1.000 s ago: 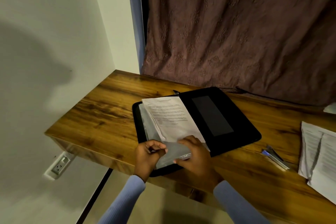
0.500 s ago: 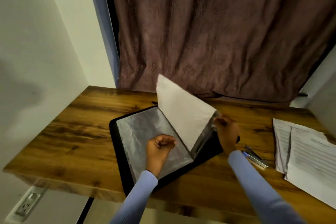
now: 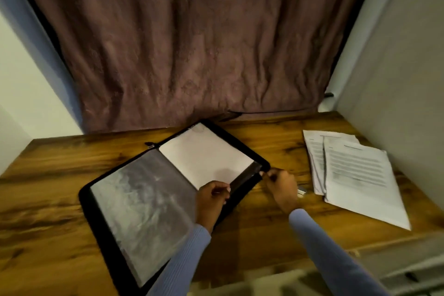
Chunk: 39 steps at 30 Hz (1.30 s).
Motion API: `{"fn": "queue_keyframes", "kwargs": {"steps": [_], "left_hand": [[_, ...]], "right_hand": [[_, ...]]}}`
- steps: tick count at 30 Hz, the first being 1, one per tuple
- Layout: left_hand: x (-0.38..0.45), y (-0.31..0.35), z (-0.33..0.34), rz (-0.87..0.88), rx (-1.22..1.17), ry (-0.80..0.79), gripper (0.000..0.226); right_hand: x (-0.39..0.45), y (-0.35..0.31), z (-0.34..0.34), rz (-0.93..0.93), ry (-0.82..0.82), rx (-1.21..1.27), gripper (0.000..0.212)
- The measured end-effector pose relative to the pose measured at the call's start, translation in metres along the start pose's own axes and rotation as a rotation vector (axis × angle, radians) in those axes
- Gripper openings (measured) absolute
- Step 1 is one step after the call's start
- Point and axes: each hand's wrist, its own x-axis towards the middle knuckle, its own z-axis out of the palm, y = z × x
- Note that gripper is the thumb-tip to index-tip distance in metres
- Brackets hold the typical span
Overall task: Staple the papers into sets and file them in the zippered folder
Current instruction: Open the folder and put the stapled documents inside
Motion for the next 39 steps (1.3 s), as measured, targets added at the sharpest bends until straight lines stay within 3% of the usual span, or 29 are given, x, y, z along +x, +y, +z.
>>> {"fn": "queue_keyframes", "kwargs": {"steps": [6,12,21,25,29,33,39], "left_hand": [[0.025,0.012,0.096,0.015,0.090,-0.233,0.017],[0.054,0.016,0.208,0.004,0.193,-0.372,0.005],[0.087,0.015,0.359,-0.019,0.405,-0.475,0.030],[0.099,0.011,0.380,-0.032,0.573,-0.403,0.038],[0.101,0.008,0.393,-0.079,0.432,-0.409,0.036],[0.103,0.011,0.396,0.034,0.380,-0.407,0.035],[0.116,0.014,0.319,0.075,0.103,-0.309,0.037]], "right_hand": [[0.012,0.051,-0.049,0.074,0.120,-0.007,0.028],[0.037,0.118,-0.110,0.163,0.276,-0.099,0.014],[0.081,0.196,-0.154,0.218,0.145,-0.234,0.019],[0.083,0.213,-0.155,0.086,0.101,-0.315,0.024],[0.085,0.224,-0.158,0.123,0.093,-0.222,0.024],[0.091,0.223,-0.163,0.037,0.121,-0.279,0.018],[0.103,0.200,-0.159,-0.146,0.193,-0.206,0.022]]}}
